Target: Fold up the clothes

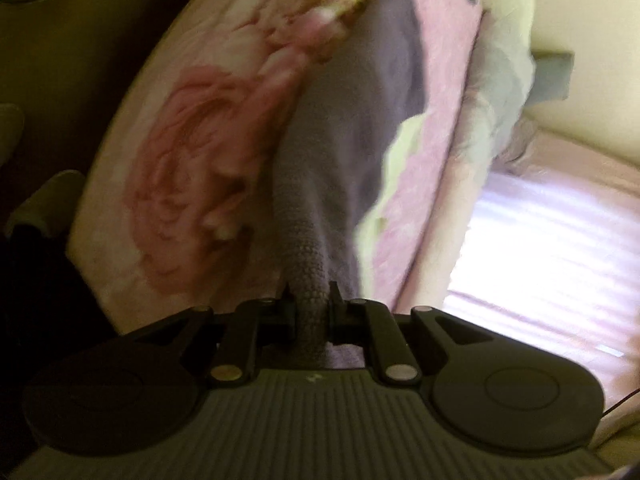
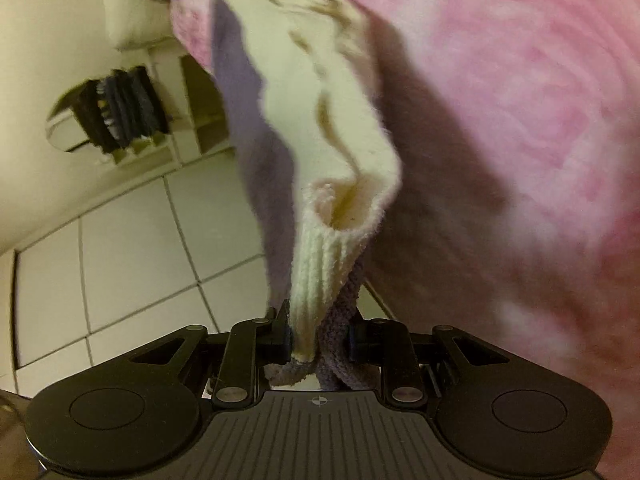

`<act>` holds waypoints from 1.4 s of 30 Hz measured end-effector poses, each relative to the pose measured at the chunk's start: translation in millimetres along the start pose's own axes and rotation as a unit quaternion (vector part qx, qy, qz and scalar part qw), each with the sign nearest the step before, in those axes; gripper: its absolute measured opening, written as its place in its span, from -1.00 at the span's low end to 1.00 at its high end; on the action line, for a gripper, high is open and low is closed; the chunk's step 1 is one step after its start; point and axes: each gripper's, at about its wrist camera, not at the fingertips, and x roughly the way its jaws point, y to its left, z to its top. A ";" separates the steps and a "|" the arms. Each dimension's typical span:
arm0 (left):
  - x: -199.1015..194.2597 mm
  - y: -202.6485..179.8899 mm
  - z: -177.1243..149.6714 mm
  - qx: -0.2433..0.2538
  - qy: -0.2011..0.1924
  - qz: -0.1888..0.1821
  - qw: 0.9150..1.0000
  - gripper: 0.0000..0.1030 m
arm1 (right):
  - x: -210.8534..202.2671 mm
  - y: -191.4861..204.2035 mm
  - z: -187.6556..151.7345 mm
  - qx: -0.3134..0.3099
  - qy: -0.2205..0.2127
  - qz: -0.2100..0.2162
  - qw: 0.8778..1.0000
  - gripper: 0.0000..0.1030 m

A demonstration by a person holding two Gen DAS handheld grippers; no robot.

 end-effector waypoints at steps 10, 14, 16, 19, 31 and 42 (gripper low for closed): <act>22.3 -65.7 65.3 -0.026 -0.019 -0.102 0.994 -0.62 | 14.2 104.6 59.5 -0.058 -0.086 0.048 0.993 -0.53; 48.1 -74.1 113.9 -0.081 -0.037 -0.120 0.989 -0.52 | 50.0 115.8 100.8 -0.033 -0.136 0.048 0.989 -0.53; 61.5 -76.5 136.1 -0.101 -0.038 -0.119 0.987 -0.44 | 66.2 113.4 119.3 -0.011 -0.160 0.040 0.986 -0.53; 72.8 -82.4 161.1 -0.106 -0.032 -0.111 0.988 -0.37 | 86.7 105.4 138.8 0.027 -0.190 0.027 0.981 -0.53; 53.7 -133.3 187.1 0.110 -0.109 -0.048 0.987 -0.10 | 109.7 77.7 169.8 0.131 -0.240 0.006 0.962 -0.37; 111.5 -159.4 157.1 0.347 -0.054 0.135 0.926 -0.64 | 96.1 91.6 174.3 0.107 -0.288 0.081 0.948 0.40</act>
